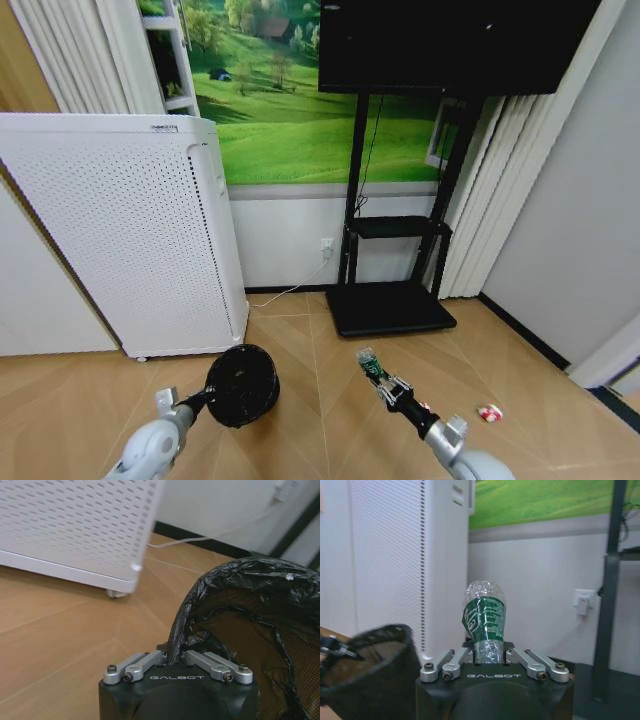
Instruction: Pick up the trash bin and place the garbage on the floor into it.
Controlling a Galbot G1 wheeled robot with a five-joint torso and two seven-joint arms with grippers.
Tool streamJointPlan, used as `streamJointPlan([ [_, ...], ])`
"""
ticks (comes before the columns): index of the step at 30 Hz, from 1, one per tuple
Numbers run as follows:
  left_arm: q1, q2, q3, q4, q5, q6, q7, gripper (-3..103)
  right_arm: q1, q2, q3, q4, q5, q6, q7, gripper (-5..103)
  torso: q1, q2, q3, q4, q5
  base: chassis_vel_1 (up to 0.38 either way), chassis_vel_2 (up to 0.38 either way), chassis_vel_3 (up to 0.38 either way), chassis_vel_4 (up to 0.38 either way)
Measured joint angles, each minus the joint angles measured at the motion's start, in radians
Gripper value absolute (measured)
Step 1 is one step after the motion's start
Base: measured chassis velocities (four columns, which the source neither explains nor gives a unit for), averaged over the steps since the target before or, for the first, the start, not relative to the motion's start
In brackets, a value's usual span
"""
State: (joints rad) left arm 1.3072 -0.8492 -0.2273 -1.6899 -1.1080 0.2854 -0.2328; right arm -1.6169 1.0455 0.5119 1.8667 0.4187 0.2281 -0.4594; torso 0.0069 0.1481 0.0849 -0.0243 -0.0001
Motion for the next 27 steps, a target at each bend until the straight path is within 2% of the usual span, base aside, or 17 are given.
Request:
streamJointPlan([
  [3, -0.099, 0.012, 0.129, 0.028, -0.008, 0.008, 0.053, 2, -0.005, -0.018, -0.027, 0.024, 0.009, 0.029, -0.044, 24, 0.0, 0.0, 0.0, 0.0002, -0.0002, 0.0, 0.0, 0.0, 0.0],
  [4, -0.099, 0.012, 0.129, 0.028, -0.008, 0.008, 0.053, 2, -0.005, -0.018, -0.027, 0.024, 0.009, 0.029, -0.044, 24, 0.0, 0.0, 0.0, 0.0002, -0.0002, 0.0, 0.0, 0.0, 0.0],
  [7, -0.248, 0.048, 0.302, 0.055, -0.036, 0.037, 0.119, 2, -0.019, -0.039, -0.067, 0.04, -0.009, 0.055, -0.052, 24, 0.0, 0.0, 0.0, 0.0, 0.0005, 0.0, 0.0, 0.0, 0.0],
  [8, -0.248, 0.048, 0.302, 0.055, -0.036, 0.037, 0.119, 2, -0.019, -0.039, -0.067, 0.04, -0.009, 0.055, -0.052, 24, 0.0, 0.0, 0.0, 0.0, 0.0005, 0.0, 0.0, 0.0, 0.0],
  [10, -0.336, 0.041, 0.391, 0.072, -0.065, 0.063, 0.134, 2, -0.029, -0.044, -0.079, 0.064, -0.014, 0.059, -0.055, 24, 0.0, 0.0, 0.0, 0.0, 0.0006, 0.0, 0.0, 0.0, 0.0],
  [11, -0.336, 0.041, 0.391, 0.072, -0.065, 0.063, 0.134, 2, -0.029, -0.044, -0.079, 0.064, -0.014, 0.059, -0.055, 24, 0.0, 0.0, 0.0, 0.0, 0.0006, 0.0, 0.0, 0.0, 0.0],
  [14, -0.438, -0.011, 0.498, 0.106, -0.086, 0.072, 0.092, 2, -0.041, -0.044, -0.099, 0.106, -0.008, 0.059, -0.058, 24, 0.0, 0.0, 0.0, -0.0003, -0.0001, 0.0, 0.0, 0.0, 0.0],
  [18, -0.487, -0.041, 0.567, 0.106, -0.104, 0.081, 0.056, 2, -0.037, -0.046, -0.126, 0.122, -0.009, 0.062, -0.059, 24, 0.0, 0.0, 0.0, -0.0001, 0.0, 0.0, 0.0, 0.0, 0.0],
  [27, -0.527, -0.073, 0.652, 0.071, -0.106, 0.108, 0.036, 2, 0.004, -0.04, -0.201, 0.127, -0.004, 0.059, -0.059, 24, 0.0, 0.0, 0.0, 0.0, 0.0002, 0.0, 0.0, 0.0, 0.0],
])
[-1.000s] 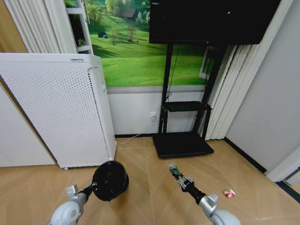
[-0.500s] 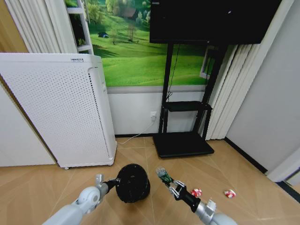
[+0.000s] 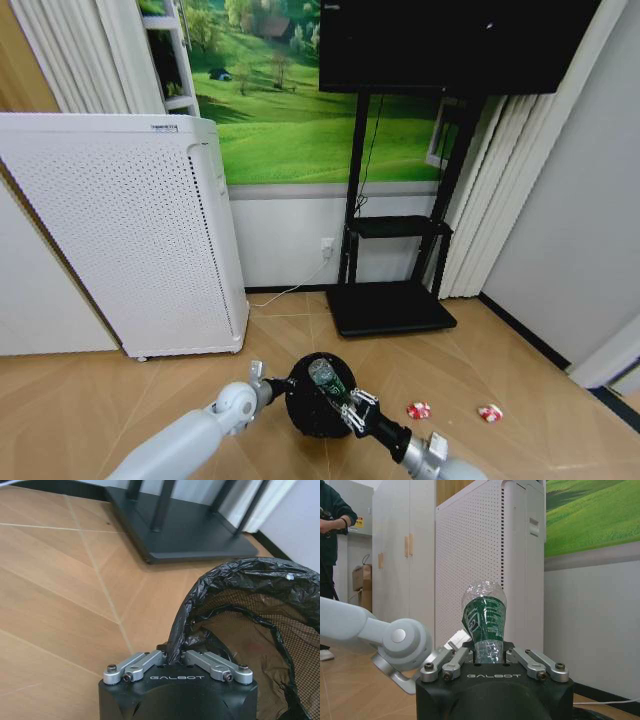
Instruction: Pick up the trash bin and place the garbage on the floor into it.
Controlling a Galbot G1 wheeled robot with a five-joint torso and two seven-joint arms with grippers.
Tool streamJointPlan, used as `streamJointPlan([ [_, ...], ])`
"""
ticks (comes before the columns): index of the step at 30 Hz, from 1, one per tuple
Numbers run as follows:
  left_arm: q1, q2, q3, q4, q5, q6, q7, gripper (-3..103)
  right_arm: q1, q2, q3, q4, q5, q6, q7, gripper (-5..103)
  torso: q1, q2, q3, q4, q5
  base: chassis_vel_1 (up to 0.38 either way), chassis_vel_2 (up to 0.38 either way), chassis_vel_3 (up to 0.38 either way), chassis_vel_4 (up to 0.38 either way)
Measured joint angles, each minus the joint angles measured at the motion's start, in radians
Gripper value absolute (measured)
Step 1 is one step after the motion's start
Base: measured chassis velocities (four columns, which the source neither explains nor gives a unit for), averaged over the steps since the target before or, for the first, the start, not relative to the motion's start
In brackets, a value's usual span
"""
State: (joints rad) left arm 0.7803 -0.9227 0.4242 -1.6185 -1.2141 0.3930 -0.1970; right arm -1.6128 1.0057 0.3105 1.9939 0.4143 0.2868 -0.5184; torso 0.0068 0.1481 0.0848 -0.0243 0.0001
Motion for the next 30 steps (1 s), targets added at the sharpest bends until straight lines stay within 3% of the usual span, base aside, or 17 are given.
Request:
streamJointPlan([
  [9, 0.061, 0.05, -0.014, -0.137, 0.03, 0.041, 0.01, 2, 0.041, 0.025, -0.047, -0.079, -0.033, 0.01, 0.026, 21, 0.0, 0.0, 0.0, 0.0, 0.0, 0.0, 0.0, 0.0, 0.0],
  [10, 0.072, 0.061, -0.023, -0.148, 0.034, 0.043, 0.01, 2, 0.046, 0.029, -0.047, -0.085, -0.038, 0.01, 0.031, 27, 0.0, 0.0, 0.0, 0.0002, 0.0, 0.0, 0.0, 0.0, 0.0],
  [12, 0.083, 0.075, -0.032, -0.159, 0.039, 0.045, 0.011, 2, 0.048, 0.032, -0.05, -0.089, -0.042, 0.01, 0.041, 27, 0.0, 0.0, 0.0, 0.0002, -0.0001, 0.0, 0.0, 0.0, 0.0],
  [18, 0.142, 0.105, -0.104, -0.185, 0.049, 0.045, 0.019, 2, 0.046, 0.043, -0.067, -0.086, -0.055, 0.007, 0.059, 54, 0.0, 0.0, 0.0, 0.0, -0.0001, 0.0, 0.0, 0.0, 0.0],
  [25, 0.194, 0.099, -0.164, -0.189, 0.048, 0.044, 0.01, 2, 0.026, 0.041, -0.07, -0.051, -0.059, 0.002, 0.086, 76, 0.0, 0.0, 0.0, 0.0, -0.0003, 0.0, 0.0, 0.0, 0.0],
  [27, 0.223, 0.091, -0.205, -0.198, 0.048, 0.052, -0.027, 2, 0.025, 0.06, -0.069, -0.026, -0.101, 0.007, 0.164, 86, 0.0, 0.0, 0.0, -0.0002, -0.0001, 0.0, 0.0, 0.0, 0.0],
  [28, 0.223, 0.091, -0.205, -0.198, 0.048, 0.052, -0.027, 2, 0.025, 0.06, -0.069, -0.026, -0.101, 0.007, 0.164, 86, 0.0, 0.0, 0.0, -0.0002, -0.0001, 0.0, 0.0, 0.0, 0.0],
  [30, 0.269, 0.076, -0.29, -0.222, 0.018, 0.092, -0.109, 2, 0.022, 0.08, -0.057, 0.008, -0.12, 0.009, 0.238, 96, 0.0, 0.0, 0.0, 0.0001, -0.0003, 0.0, 0.0, 0.0, 0.0],
])
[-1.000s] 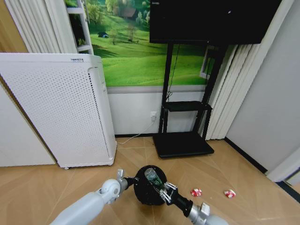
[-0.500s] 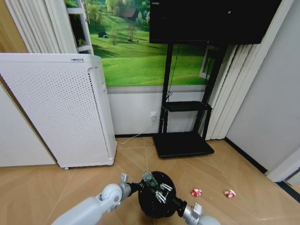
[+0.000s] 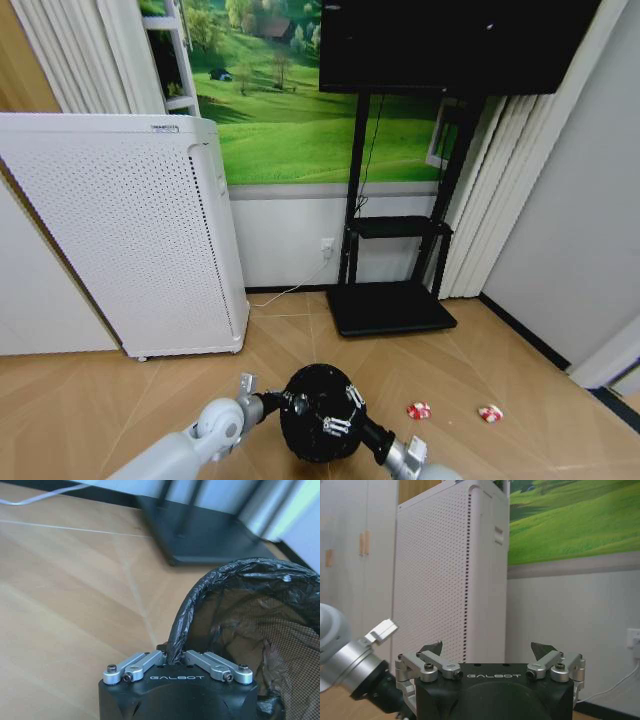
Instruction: Pick up the trash bin and place the garbage on the floor into it.
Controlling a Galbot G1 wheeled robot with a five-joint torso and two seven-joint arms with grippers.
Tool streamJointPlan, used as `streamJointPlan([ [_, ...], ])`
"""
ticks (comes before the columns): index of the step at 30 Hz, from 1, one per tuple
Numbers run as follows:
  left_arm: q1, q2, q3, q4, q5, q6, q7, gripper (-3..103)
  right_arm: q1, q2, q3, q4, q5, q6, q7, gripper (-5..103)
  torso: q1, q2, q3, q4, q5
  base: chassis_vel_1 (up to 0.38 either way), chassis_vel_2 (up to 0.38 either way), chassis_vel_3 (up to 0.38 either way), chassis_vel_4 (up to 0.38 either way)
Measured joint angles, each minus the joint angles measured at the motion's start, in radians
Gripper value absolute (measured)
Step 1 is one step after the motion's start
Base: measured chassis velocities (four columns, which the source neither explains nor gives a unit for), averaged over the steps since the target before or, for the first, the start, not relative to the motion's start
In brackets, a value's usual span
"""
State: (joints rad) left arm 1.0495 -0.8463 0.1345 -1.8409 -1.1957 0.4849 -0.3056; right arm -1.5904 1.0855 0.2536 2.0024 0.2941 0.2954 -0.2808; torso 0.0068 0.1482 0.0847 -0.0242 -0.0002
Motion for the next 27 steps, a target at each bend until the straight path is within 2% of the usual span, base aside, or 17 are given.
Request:
streamJointPlan([
  [2, 0.046, 0.003, -0.084, -0.04, -0.06, 0.037, -0.079, 2, -0.014, 0.003, 0.024, 0.015, -0.016, -0.005, 0.047, 100, 0.0, 0.0, 0.0, 0.0, 0.0001, 0.0, 0.0, 0.0, 0.0],
  [3, 0.046, 0.003, -0.084, -0.04, -0.06, 0.037, -0.079, 2, -0.014, 0.003, 0.024, 0.015, -0.016, -0.005, 0.047, 100, 0.0, 0.0, 0.0, 0.0, 0.0001, 0.0, 0.0, 0.0, 0.0],
  [5, 0.09, 0.026, -0.163, -0.073, -0.09, 0.052, -0.129, 2, -0.039, 0.005, 0.058, 0.021, -0.029, -0.026, 0.084, 100, 0.0, 0.0, 0.0, 0.0, 0.0, 0.0, 0.0, 0.0, 0.0],
  [6, 0.09, 0.026, -0.163, -0.073, -0.09, 0.052, -0.129, 2, -0.039, 0.005, 0.058, 0.021, -0.029, -0.026, 0.084, 100, 0.0, 0.0, 0.0, 0.0, 0.0, 0.0, 0.0, 0.0, 0.0],
  [8, 0.132, 0.052, -0.254, -0.11, -0.116, 0.056, -0.19, 2, -0.069, 0.039, 0.107, 0.032, -0.036, -0.063, 0.111, 100, 0.0, 0.0, 0.0, 0.0, 0.0001, 0.0, 0.0, 0.0, 0.0],
  [10, 0.148, 0.062, -0.289, -0.122, -0.123, 0.056, -0.207, 2, -0.078, 0.055, 0.12, 0.031, -0.038, -0.069, 0.117, 100, 0.0, 0.0, 0.0, -0.0003, 0.0001, 0.0, 0.0, 0.0, 0.0],
  [13, 0.223, 0.087, -0.404, -0.146, -0.136, 0.054, -0.255, 2, -0.085, 0.081, 0.142, 0.031, -0.04, -0.086, 0.128, 100, 0.0, 0.0, 0.0, -0.0001, 0.0001, 0.0, 0.0, 0.0, 0.0],
  [14, 0.223, 0.087, -0.404, -0.146, -0.136, 0.054, -0.255, 2, -0.085, 0.081, 0.142, 0.031, -0.04, -0.086, 0.128, 100, 0.0, 0.0, 0.0, -0.0001, 0.0001, 0.0, 0.0, 0.0, 0.0],
  [17, 0.332, 0.079, -0.519, -0.164, -0.174, 0.046, -0.31, 2, -0.081, 0.088, 0.146, 0.015, -0.039, -0.097, 0.129, 100, 0.0, 0.0, 0.0, 0.0001, 0.0, -0.039, -0.041, 0.053, 0.04],
  [18, 0.332, 0.079, -0.519, -0.164, -0.174, 0.046, -0.31, 2, -0.081, 0.088, 0.146, 0.015, -0.039, -0.097, 0.129, 100, 0.0, 0.0, 0.0, 0.0001, 0.0, -0.074, -0.062, 0.09, 0.082],
  [19, 0.389, 0.064, -0.572, -0.168, -0.181, 0.046, -0.314, 2, -0.074, 0.091, 0.145, 0.0, -0.038, -0.1, 0.129, 100, 0.0, 0.0, 0.0, 0.0001, -0.0002, -0.148, -0.095, 0.09, 0.115],
  [22, 0.435, 0.049, -0.618, -0.171, -0.181, 0.047, -0.306, 2, -0.066, 0.093, 0.141, -0.018, -0.038, -0.103, 0.129, 100, 0.0, 0.0, 0.0, 0.0001, -0.0002, -0.149, -0.134, 0.115, 0.142],
  [27, 0.543, -0.004, -0.751, -0.174, -0.166, 0.049, -0.255, 2, -0.041, 0.098, 0.127, -0.086, -0.043, -0.108, 0.131, 100, 0.0, 0.0, 0.0, 0.0, 0.0, -0.191, -0.199, 0.178, 0.201],
])
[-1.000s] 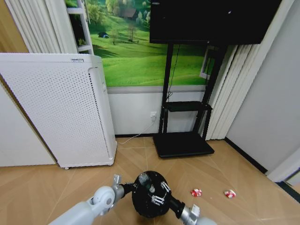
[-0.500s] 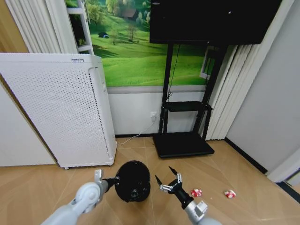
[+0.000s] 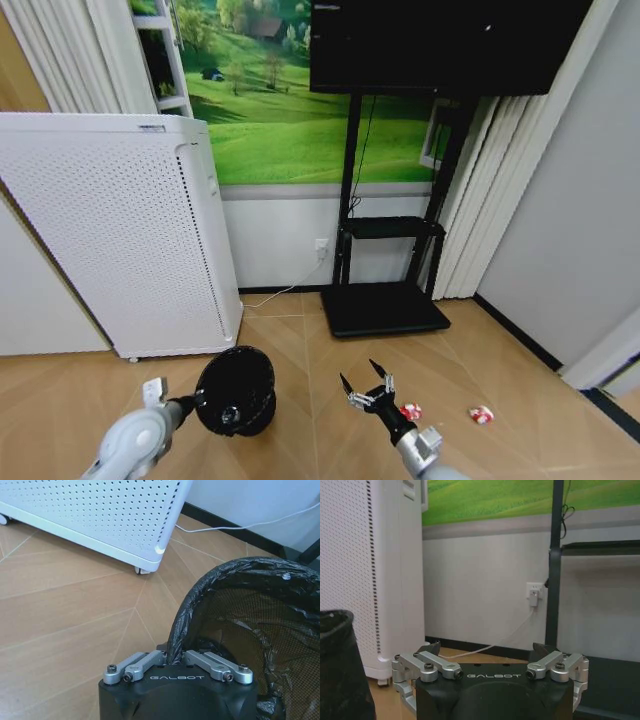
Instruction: Pick up the trash bin and place the garbage on the floor into it.
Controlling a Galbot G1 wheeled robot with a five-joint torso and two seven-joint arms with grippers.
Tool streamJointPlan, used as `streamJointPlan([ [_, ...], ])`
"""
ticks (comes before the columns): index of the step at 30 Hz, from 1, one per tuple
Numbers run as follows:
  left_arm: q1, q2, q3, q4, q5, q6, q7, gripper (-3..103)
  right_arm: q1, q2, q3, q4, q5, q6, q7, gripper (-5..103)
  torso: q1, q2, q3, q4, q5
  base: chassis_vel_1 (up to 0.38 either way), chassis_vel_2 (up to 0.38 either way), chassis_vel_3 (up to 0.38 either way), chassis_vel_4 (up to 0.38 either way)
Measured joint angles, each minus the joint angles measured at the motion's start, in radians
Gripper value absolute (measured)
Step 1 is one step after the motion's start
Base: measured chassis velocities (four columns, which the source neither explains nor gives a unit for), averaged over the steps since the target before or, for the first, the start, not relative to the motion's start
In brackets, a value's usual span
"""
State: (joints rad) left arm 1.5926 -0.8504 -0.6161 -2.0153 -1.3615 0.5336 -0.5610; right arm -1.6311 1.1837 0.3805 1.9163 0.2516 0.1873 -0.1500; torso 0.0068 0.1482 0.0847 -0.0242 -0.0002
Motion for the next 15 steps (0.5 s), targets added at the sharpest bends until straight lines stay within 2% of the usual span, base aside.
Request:
streamJointPlan([
  [3, 0.048, -0.034, -0.064, 0.002, 0.013, 0.0, 0.026, 2, 0.014, 0.002, 0.009, -0.053, -0.036, -0.007, 0.016, 100, 0.0, 0.0, 0.0, -0.0001, 0.0003, -0.213, -0.206, 0.21, 0.225],
  [8, 0.094, -0.059, -0.12, 0.002, 0.019, 0.0, 0.046, 2, 0.032, 0.002, 0.012, -0.1, -0.043, -0.018, 0.047, 100, 0.0, 0.0, 0.0, -0.0003, 0.0005, -0.136, -0.139, 0.149, 0.15],
  [15, 0.131, -0.075, -0.164, 0.007, 0.025, -0.001, 0.059, 2, 0.062, 0.012, 0.01, -0.146, -0.044, -0.033, 0.064, 100, 0.0, 0.0, 0.0, -0.0003, 0.0003, 0.032, 0.02, -0.017, -0.007],
])
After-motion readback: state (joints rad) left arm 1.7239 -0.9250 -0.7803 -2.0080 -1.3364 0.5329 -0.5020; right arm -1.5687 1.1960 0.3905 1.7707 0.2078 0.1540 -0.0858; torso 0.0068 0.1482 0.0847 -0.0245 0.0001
